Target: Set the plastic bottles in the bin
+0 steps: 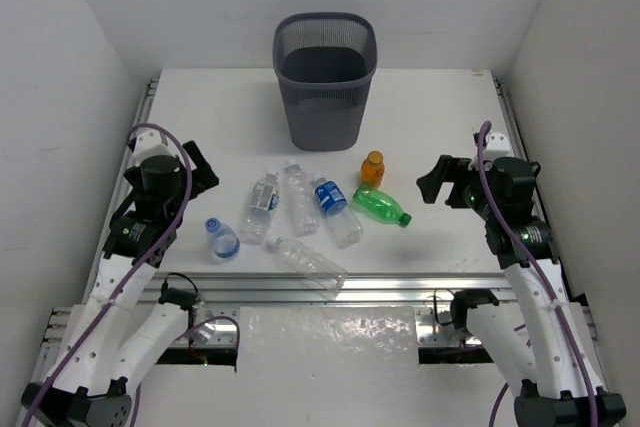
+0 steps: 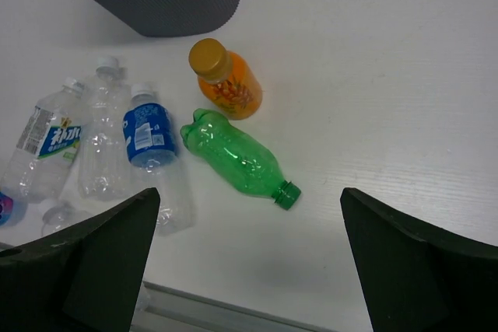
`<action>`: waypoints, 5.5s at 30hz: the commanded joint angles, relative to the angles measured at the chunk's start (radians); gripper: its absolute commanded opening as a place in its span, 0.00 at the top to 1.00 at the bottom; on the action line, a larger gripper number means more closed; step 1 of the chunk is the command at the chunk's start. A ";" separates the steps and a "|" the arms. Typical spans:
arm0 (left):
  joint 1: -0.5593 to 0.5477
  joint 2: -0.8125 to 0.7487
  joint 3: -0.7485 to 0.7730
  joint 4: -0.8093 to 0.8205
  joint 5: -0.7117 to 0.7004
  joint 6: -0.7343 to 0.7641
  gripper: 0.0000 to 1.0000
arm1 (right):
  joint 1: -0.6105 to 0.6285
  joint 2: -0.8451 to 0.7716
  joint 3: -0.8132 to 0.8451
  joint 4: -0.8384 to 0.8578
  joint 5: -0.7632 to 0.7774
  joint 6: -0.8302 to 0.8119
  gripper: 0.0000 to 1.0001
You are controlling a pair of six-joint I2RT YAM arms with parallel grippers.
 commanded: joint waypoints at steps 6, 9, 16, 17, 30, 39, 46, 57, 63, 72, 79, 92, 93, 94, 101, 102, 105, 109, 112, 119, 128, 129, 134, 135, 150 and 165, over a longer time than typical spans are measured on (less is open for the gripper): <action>-0.009 -0.017 0.035 0.013 -0.040 -0.008 0.00 | -0.002 0.006 -0.024 0.168 -0.152 -0.022 0.01; -0.009 -0.023 0.034 0.020 -0.030 -0.006 0.00 | 0.021 0.163 0.011 0.176 -0.206 -0.088 0.01; 0.008 -0.035 0.026 0.030 0.000 0.000 0.00 | 0.222 0.551 0.111 0.338 0.090 -0.126 0.01; 0.010 -0.037 0.023 0.032 0.004 0.000 0.00 | 0.248 0.593 0.135 0.355 0.100 -0.131 0.01; 0.010 -0.032 0.015 0.047 0.056 0.014 0.00 | 0.314 1.070 0.342 0.483 0.340 -0.180 0.17; 0.010 -0.021 0.015 0.050 0.062 0.017 0.00 | 0.315 0.859 0.264 0.550 0.344 -0.169 0.64; 0.014 -0.018 0.015 0.047 0.033 0.006 0.00 | 0.317 0.601 0.361 0.446 0.303 -0.177 0.65; 0.014 -0.026 0.103 -0.078 -0.037 -0.089 0.00 | 0.315 0.941 1.097 0.172 0.136 -0.241 0.63; 0.014 -0.043 0.130 -0.175 0.019 -0.181 0.00 | 0.311 1.360 1.652 -0.069 0.019 -0.277 0.14; 0.010 0.092 0.103 -0.252 0.193 -0.081 0.00 | 0.312 0.996 1.171 0.093 0.124 -0.226 0.01; 0.005 0.241 0.104 -0.261 0.276 -0.025 0.00 | 0.312 0.822 0.970 0.072 0.139 -0.241 0.01; 0.003 0.261 0.149 -0.522 0.339 -0.084 0.00 | 0.311 0.664 0.777 0.088 0.073 -0.205 0.01; 0.003 0.264 0.153 -0.528 0.323 -0.090 0.01 | 0.311 0.653 0.748 0.105 0.068 -0.203 0.01; 0.003 0.269 0.150 -0.530 0.337 -0.094 0.01 | 0.311 0.638 0.737 0.113 0.061 -0.201 0.01; 0.002 0.342 0.091 -0.482 0.362 -0.097 0.37 | 0.311 0.609 0.694 0.137 0.042 -0.228 0.01; 0.002 0.353 0.089 -0.477 0.360 -0.100 0.46 | 0.309 0.603 0.683 0.142 0.041 -0.232 0.01; 0.002 0.371 0.100 -0.483 0.346 -0.101 0.72 | 0.309 0.589 0.677 0.151 0.047 -0.240 0.01; 0.002 0.374 0.179 -0.546 0.296 -0.107 0.96 | 0.309 0.580 0.666 0.159 0.047 -0.244 0.01; 0.002 0.358 0.273 -0.595 0.207 -0.106 1.00 | 0.309 0.581 0.663 0.159 0.047 -0.241 0.01; 0.002 0.315 0.636 -0.544 0.085 -0.118 1.00 | 0.303 0.587 0.694 0.121 0.081 -0.223 0.01; 0.002 0.641 1.127 -0.166 0.538 0.021 1.00 | 0.194 0.514 0.594 0.070 0.104 -0.085 0.01; 0.002 0.681 1.193 -0.143 0.561 0.023 1.00 | 0.188 0.497 0.564 0.082 0.099 -0.080 0.01; 0.002 0.989 1.403 -0.039 0.726 0.049 1.00 | 0.170 0.408 0.396 0.090 0.111 -0.073 0.01; 0.002 1.085 1.492 -0.028 0.752 0.051 1.00 | 0.170 0.399 0.375 0.085 0.104 -0.073 0.01; -0.006 1.163 1.527 0.127 0.794 0.052 0.00 | 0.229 0.533 0.090 -0.005 0.041 -0.157 0.01; -0.013 0.217 0.272 0.236 0.677 -0.003 0.00 | 0.305 0.917 0.056 0.337 0.232 -0.254 0.27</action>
